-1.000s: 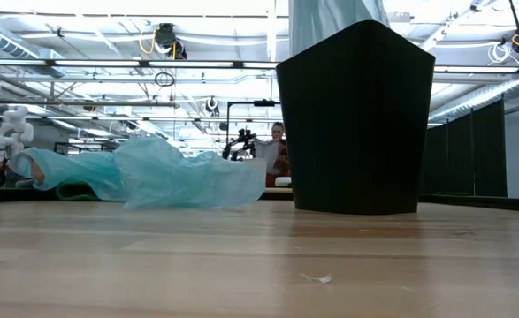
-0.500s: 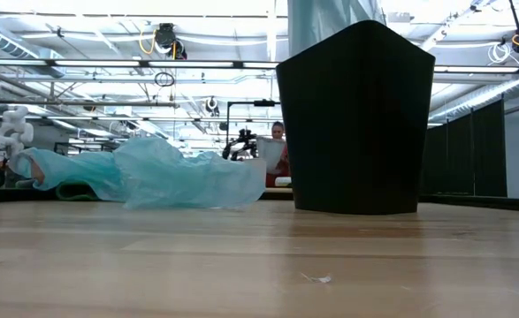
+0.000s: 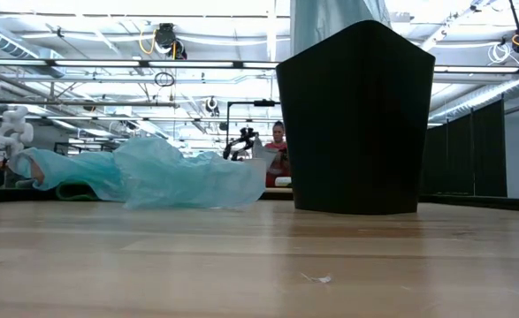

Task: Place trash/remove bag and relplace
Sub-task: Remove the blue trash bag from the trash bin

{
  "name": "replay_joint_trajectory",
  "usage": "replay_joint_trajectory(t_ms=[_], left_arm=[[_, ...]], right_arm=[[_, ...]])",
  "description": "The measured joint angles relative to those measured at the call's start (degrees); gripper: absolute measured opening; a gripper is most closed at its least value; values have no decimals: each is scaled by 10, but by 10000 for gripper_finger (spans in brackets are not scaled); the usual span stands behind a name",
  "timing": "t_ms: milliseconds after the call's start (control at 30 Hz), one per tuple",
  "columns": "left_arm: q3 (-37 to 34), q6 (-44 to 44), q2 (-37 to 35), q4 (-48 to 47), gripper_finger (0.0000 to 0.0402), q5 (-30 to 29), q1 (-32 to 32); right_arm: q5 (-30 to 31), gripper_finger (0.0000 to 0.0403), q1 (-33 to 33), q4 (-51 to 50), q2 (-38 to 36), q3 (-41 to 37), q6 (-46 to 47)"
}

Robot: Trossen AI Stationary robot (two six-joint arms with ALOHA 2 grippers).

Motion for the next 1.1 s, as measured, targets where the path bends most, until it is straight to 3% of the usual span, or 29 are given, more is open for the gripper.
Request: replay_joint_trajectory(t_ms=[333,533,1100], left_arm=[[0,3,0,7,185,-1,12],[0,3,0,10,185,-1,11],[0,4,0,6,185,1,25]], right_arm=[[7,0,-1,-20,6,0,9],[66,0,-8,-75,-2,0,7],[58,0,2,-72,-21,0,5]])
